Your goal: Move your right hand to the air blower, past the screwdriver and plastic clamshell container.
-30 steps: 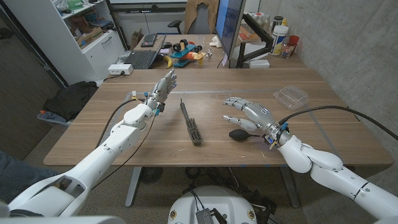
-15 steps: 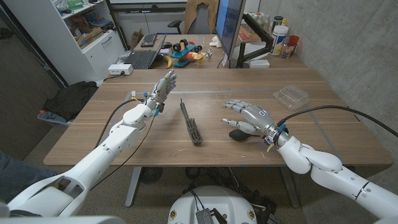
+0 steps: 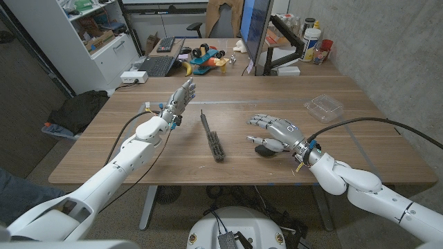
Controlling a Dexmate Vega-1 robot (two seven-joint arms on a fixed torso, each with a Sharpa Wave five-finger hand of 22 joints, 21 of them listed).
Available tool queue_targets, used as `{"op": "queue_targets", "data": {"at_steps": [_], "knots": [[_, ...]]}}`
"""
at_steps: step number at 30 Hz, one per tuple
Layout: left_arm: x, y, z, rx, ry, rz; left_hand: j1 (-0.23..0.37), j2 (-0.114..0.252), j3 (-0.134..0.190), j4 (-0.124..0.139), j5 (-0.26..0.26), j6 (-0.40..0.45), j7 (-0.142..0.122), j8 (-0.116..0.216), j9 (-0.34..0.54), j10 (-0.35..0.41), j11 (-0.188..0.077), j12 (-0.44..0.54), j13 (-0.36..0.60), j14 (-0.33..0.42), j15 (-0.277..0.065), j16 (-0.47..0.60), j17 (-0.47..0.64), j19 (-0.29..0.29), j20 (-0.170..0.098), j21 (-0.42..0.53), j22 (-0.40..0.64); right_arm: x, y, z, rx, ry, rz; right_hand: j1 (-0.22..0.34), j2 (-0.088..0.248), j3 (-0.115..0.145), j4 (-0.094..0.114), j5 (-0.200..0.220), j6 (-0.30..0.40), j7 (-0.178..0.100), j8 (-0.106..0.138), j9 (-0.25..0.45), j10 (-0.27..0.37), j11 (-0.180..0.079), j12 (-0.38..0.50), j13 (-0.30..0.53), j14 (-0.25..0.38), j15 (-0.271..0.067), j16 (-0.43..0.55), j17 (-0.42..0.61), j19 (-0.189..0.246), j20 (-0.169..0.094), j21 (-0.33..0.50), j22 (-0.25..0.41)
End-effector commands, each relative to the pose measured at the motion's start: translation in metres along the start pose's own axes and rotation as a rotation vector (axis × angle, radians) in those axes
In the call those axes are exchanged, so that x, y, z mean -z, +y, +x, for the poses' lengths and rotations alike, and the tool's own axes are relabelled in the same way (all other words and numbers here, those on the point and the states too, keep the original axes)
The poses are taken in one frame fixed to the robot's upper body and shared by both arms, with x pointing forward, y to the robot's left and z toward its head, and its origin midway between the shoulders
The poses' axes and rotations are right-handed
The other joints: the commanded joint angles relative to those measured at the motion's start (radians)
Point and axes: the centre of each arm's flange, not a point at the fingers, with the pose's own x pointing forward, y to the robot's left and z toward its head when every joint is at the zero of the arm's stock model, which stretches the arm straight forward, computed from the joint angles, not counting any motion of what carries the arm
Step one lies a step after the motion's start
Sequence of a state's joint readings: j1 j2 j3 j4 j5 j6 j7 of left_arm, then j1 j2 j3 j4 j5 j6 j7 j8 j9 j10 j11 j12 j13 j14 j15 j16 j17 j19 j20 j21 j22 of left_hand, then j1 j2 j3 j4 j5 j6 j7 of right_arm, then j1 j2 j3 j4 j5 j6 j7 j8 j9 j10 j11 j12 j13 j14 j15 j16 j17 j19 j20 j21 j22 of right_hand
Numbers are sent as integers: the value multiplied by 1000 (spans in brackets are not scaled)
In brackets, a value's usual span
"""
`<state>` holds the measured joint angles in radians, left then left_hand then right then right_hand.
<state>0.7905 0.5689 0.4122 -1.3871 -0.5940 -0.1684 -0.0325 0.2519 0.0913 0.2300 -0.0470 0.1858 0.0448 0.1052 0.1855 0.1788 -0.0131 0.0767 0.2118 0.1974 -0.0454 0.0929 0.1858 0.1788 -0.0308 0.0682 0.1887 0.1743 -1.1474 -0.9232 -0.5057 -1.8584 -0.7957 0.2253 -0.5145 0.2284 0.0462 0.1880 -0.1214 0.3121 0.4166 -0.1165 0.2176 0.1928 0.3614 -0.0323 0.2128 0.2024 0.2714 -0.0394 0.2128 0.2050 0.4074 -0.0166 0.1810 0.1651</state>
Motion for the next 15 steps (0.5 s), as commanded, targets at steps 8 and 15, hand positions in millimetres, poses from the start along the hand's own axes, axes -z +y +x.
{"op": "queue_targets", "data": {"at_steps": [8, 15], "knots": [[2, -1, 1, 5, 5, -1, -2, 8, 2, -6, 4, 6, 5, 4, 2, 2, 0, 2, 2, 0, 6, 3, 5, -1, 6, 7, 3, -4, 9, 0, -40, -8, -56, 4, -5, 1, -3, 10, 12, -1, 5, 3, 9, -5, -1, 1, -14, -26, -3, 3, -21, -6, -4, 6], [4, -1, 1, 5, 8, -7, -2, 8, 2, -7, 4, 8, 6, 4, 2, 2, -1, 2, 2, -1, 5, 3, 5, -1, 6, 7, 3, -5, 14, 1, -46, -2, -77, 2, -2, 1, -1, 13, 17, -4, 6, 3, 11, -2, -1, 1, -16, -31, -3, 4, -37, -12, -5, 6]]}}
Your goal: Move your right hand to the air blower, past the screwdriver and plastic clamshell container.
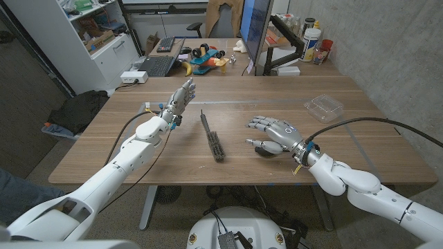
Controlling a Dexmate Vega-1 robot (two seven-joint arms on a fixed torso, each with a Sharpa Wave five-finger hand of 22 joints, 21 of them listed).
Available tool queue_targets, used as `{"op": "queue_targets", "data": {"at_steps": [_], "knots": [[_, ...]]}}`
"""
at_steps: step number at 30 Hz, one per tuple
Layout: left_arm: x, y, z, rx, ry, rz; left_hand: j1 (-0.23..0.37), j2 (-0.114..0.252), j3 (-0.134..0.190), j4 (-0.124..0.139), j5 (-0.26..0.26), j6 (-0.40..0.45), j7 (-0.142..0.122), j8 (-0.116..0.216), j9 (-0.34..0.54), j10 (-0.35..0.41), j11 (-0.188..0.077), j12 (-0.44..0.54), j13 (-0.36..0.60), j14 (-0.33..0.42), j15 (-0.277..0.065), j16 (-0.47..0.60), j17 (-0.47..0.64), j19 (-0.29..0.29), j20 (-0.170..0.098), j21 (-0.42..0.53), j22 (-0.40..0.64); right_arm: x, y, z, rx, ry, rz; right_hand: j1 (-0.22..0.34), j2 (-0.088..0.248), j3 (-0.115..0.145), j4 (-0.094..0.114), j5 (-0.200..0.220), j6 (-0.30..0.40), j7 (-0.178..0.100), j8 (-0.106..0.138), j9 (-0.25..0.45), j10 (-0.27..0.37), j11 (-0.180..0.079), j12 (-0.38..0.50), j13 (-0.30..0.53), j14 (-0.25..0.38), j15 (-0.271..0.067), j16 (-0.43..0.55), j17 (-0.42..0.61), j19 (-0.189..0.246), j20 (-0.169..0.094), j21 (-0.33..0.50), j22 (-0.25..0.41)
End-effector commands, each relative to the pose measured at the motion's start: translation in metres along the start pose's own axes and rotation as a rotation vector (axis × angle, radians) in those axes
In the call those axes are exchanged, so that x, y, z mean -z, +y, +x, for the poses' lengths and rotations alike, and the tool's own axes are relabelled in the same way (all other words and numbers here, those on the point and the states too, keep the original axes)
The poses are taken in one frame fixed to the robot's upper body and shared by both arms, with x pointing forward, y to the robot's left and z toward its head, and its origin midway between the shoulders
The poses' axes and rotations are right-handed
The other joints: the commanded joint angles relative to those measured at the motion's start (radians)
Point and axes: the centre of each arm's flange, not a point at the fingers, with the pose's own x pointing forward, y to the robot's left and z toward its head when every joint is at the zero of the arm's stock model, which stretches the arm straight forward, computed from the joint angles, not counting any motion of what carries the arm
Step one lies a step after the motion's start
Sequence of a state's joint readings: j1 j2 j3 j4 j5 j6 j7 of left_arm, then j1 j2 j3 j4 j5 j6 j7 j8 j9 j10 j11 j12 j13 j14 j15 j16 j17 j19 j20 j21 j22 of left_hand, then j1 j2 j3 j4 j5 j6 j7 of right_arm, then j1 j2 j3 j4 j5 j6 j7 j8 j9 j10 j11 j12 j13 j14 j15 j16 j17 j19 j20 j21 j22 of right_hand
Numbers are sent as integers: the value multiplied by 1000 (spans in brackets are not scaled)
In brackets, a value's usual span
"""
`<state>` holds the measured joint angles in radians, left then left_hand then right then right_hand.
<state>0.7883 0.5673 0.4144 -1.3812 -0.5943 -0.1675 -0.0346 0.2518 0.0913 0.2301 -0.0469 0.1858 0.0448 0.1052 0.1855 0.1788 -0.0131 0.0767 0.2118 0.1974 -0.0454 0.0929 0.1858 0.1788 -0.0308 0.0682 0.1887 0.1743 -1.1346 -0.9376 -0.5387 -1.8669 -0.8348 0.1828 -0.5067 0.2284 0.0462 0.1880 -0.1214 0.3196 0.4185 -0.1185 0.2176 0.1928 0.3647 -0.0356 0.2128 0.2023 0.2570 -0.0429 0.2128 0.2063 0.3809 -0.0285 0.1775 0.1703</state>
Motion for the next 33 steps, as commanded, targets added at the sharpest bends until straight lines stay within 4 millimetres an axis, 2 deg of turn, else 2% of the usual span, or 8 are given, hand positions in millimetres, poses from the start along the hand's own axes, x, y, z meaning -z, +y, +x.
{"op": "queue_targets", "data": {"at_steps": [1, 3, 7, 33], "knots": [[2, -1, 1, 4, 4, -6, -2, 8, 2, -7, 4, 8, 7, 4, 2, 1, 0, 2, 2, -1, 5, 3, 6, -1, 6, 7, 3, -2, 8, 1, -20, 5, -35, 2, 1, 2, 0, 6, 17, -3, 6, 3, 11, 0, 0, 1, -2, -28, -3, 3, -11, -2, -1, 1], [2, 0, 1, 4, 3, -3, -2, 8, 2, -7, 4, 7, 7, 4, 2, 1, 0, 2, 2, -1, 5, 3, 6, -1, 6, 7, 3, -1, 9, 2, -26, 7, -41, 2, 9, 6, 3, 8, 23, -9, 7, 3, 14, -10, 0, 1, -3, -27, -3, 3, -14, -6, 1, 2], [0, 1, 0, 1, 0, -2, -2, 8, 2, -7, 4, 7, 6, 4, 2, 1, -1, 1, 2, -1, 6, 3, 6, -1, 7, 7, 3, 0, 11, 4, -33, 9, -47, 1, 11, 6, 4, 9, 29, -15, 8, 3, 13, -13, -1, 1, -4, -21, -3, 3, -20, -4, 1, 2], [1, 5, -6, -11, -2, -4, -3, 9, 3, -8, 4, 12, 5, 5, 2, 0, -4, 1, 2, -5, 0, 2, 5, -2, -3, 7, 3, -3, 26, 7, -81, 22, -16, -1, 6, 5, 3, 12, 33, -27, 5, 3, 10, -10, -5, 1, -9, -15, -5, 3, -34, 7, 3, 2]]}}
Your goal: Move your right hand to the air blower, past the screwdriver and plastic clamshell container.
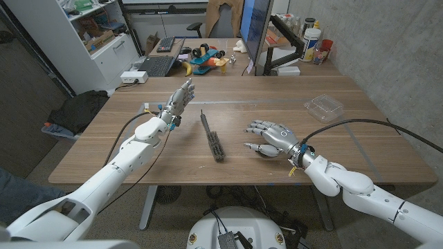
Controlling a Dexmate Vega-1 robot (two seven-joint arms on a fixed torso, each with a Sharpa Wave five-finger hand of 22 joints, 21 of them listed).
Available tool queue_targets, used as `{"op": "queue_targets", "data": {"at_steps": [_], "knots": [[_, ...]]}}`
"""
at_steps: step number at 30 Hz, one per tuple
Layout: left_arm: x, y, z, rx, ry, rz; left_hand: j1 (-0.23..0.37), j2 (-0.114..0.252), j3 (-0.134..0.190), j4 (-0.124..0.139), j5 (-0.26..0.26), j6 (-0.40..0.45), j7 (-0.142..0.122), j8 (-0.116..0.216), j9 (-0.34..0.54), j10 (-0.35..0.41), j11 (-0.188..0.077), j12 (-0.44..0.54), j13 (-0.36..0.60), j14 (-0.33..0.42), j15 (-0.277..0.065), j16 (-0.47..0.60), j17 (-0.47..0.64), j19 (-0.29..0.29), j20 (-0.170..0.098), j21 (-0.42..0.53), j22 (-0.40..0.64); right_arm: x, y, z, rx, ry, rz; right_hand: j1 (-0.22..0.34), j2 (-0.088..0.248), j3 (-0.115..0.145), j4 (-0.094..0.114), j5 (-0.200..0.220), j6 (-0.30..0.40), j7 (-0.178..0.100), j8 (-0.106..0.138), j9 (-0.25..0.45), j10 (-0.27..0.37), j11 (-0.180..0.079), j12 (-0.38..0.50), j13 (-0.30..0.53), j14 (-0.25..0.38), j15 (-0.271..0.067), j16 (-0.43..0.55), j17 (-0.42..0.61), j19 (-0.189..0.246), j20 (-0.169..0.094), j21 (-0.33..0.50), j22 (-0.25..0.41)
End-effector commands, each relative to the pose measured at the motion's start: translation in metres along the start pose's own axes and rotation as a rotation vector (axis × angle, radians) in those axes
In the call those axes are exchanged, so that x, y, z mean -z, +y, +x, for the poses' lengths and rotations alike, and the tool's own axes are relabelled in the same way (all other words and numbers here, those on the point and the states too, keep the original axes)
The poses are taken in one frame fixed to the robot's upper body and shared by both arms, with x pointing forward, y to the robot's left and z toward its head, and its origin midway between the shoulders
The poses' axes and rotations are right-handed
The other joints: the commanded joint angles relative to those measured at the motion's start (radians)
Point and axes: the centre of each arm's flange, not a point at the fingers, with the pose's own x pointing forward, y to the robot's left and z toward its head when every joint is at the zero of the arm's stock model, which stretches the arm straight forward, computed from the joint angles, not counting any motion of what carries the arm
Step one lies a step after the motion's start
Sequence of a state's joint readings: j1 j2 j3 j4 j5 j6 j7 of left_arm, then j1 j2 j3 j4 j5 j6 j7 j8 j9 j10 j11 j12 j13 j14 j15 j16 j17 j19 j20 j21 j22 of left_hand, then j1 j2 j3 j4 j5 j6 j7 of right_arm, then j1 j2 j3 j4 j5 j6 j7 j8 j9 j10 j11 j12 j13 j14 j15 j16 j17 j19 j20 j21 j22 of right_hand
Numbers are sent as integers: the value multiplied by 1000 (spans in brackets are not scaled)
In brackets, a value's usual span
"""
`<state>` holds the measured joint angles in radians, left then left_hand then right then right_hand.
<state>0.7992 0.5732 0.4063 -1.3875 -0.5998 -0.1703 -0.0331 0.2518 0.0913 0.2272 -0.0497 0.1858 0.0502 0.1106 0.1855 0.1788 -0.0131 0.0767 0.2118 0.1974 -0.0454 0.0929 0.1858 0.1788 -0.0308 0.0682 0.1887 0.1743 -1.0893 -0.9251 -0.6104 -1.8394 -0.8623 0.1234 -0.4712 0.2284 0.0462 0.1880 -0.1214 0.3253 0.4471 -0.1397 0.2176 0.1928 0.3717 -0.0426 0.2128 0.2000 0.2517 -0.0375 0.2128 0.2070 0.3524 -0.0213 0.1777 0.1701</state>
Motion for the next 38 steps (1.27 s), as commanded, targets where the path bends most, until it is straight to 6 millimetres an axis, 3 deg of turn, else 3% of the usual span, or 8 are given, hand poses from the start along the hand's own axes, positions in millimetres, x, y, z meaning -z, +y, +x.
{"op": "queue_targets", "data": {"at_steps": [1, 38], "knots": [[0, 2, -3, -4, -1, -2, -3, 9, 6, -5, 4, 6, -1, 5, 2, 0, -4, 1, 2, -6, 0, 2, 5, -3, -3, 7, 3, -3, 7, 2, -23, 4, 18, -1, 6, 5, 3, 6, 5, -5, 5, 3, 3, -3, -4, 3, -4, -20, -4, 2, -5, 0, 3, 2], [6, 7, -9, -9, 8, -10, -4, 10, 6, -7, 4, 12, -3, 6, 2, -1, -6, 1, 2, -10, 0, 1, 5, -8, 1, 5, 3, -10, 13, 12, -52, -17, 37, -1, 15, 9, 4, 7, 26, 7, 7, 4, 14, 4, -3, 3, 11, -20, 1, 2, -2, -3, 11, 2]]}}
